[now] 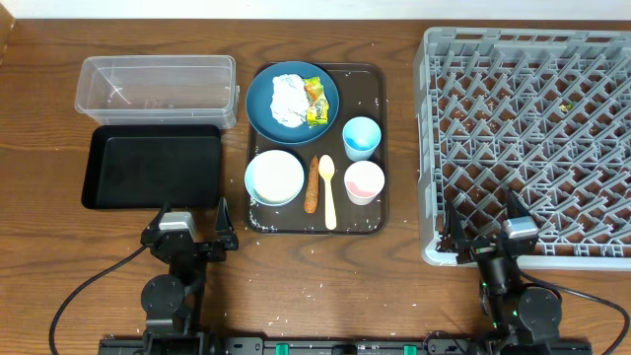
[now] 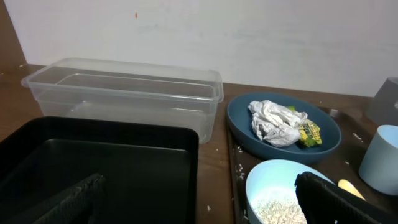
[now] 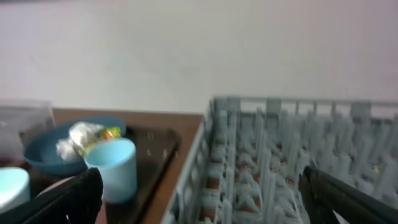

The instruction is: Sort waste into correct bins and load items into the dishwasher rack

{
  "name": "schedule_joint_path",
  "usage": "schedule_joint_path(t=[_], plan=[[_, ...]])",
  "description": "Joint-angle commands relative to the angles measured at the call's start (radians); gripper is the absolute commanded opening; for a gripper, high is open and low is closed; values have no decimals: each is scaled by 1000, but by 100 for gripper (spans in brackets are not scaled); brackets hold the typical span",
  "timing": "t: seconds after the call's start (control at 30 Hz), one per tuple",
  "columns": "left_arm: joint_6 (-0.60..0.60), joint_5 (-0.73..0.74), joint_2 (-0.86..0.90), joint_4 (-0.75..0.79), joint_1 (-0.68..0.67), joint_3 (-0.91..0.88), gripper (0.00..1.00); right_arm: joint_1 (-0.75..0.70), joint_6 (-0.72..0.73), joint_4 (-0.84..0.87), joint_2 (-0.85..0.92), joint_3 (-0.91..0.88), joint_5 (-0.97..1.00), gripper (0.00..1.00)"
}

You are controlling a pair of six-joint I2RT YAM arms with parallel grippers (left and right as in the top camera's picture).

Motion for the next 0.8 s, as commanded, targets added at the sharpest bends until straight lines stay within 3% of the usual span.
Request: schedule_joint_path(t=[0.0,0.2,0.37,0.6,0.77], plan=[[-24,25,-2,6,2,13,98,-5,3,19,0,19,-101,99],[-23,25,111,4,2,168,98,-5,6,16,50,141,-116,99],[-23,34,350,-37,2,396,98,-5,6,-23,209,305,-144,99],[-23,88,735,-250,-27,800,98,-5,6,-146,560,608,-224,99],[-23,69,1032,-509,-117,1139,98,-5,-18,-395,804,884,-234,99]])
